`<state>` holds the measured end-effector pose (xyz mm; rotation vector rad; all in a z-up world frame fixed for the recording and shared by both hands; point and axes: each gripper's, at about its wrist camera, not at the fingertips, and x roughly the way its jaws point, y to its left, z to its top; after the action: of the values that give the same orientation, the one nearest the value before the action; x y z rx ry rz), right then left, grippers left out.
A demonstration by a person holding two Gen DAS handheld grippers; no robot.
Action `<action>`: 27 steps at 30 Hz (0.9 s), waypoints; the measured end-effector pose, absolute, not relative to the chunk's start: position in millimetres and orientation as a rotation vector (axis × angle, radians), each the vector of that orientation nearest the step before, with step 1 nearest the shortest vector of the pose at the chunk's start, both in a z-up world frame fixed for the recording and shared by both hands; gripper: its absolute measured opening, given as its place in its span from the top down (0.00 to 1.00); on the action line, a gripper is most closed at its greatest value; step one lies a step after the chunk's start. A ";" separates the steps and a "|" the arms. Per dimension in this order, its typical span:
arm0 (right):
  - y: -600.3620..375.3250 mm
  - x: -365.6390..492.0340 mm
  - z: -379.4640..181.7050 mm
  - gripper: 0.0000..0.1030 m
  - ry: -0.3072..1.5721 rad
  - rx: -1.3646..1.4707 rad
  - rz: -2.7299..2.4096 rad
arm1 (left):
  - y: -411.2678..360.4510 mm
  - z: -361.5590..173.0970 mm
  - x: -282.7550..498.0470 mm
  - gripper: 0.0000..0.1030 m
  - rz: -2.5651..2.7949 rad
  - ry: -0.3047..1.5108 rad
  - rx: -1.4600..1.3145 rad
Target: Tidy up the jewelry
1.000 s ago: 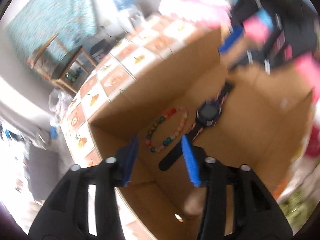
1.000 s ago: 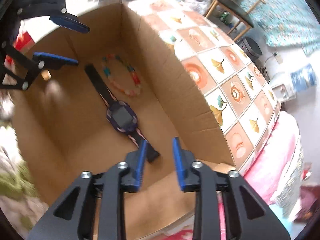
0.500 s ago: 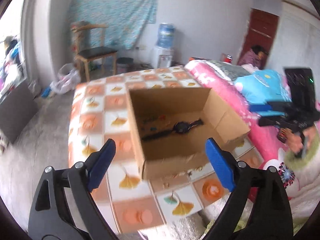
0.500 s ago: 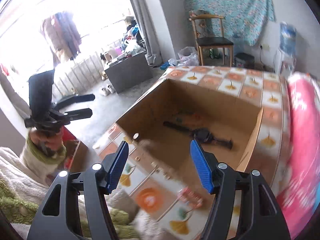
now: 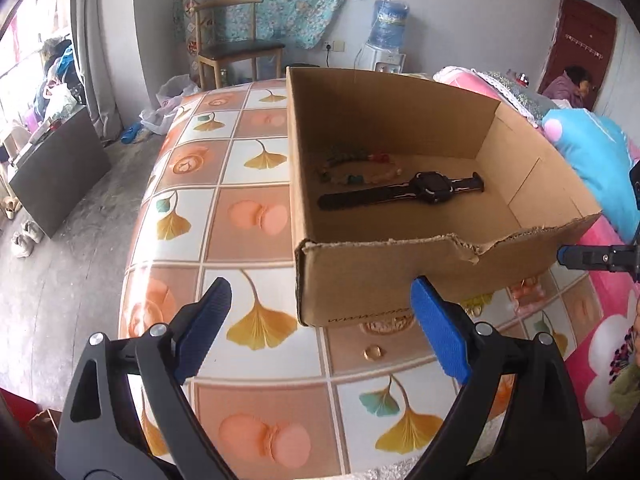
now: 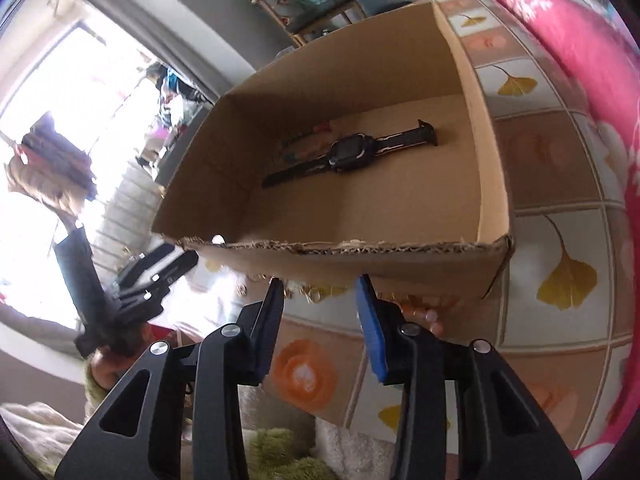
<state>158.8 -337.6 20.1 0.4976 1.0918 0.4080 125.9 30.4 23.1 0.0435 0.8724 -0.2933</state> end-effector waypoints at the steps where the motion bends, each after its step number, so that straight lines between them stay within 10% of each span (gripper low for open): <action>1: -338.8 160.2 19.6 0.64 1.086 0.498 0.402 | 30.0 23.0 130.6 0.15 -0.296 0.871 0.039; 27: -275.2 83.7 -0.2 0.52 1.137 0.143 0.372 | 30.7 -41.6 84.4 0.14 -0.287 1.002 0.086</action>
<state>83.7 -275.2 -0.2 0.1428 1.1366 0.3724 84.4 30.7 -41.6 0.0861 1.0024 -0.2869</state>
